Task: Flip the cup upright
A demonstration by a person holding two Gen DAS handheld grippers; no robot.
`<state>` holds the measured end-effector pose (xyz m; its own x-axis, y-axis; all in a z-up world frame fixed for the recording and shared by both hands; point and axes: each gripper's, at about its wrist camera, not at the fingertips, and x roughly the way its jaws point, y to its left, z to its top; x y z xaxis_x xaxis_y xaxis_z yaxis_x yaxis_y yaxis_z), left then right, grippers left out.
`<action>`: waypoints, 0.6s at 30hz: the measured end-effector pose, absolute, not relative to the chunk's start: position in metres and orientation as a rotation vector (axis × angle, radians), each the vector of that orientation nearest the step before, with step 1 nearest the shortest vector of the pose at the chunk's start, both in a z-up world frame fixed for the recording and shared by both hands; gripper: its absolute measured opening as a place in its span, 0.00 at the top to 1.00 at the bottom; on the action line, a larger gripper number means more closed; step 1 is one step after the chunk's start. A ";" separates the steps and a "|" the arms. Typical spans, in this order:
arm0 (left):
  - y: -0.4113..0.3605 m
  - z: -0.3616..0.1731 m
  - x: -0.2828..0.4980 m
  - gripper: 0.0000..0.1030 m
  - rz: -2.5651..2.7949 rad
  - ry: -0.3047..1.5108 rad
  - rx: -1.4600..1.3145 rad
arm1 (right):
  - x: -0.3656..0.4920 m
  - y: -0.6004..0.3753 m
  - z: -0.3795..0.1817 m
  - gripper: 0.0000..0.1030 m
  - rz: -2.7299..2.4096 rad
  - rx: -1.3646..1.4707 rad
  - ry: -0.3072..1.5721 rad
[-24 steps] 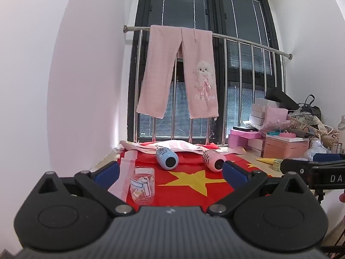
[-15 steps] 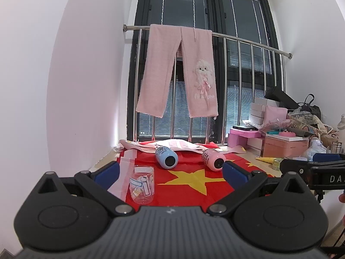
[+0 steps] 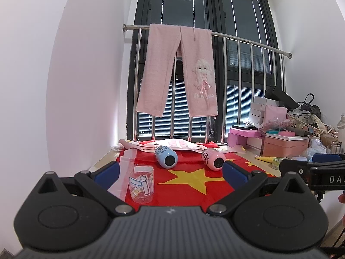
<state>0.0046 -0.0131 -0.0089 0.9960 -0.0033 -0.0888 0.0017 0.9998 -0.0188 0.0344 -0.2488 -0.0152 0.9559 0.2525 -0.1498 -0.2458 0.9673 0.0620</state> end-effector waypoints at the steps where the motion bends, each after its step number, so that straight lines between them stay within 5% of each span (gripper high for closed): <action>1: -0.013 -0.009 0.005 0.00 -0.002 0.089 -0.019 | 0.035 -0.247 -0.017 0.00 0.253 0.043 0.158; 18: -0.013 -0.009 0.005 0.00 -0.002 0.090 -0.020 | 0.034 -0.247 -0.016 0.00 0.253 0.043 0.158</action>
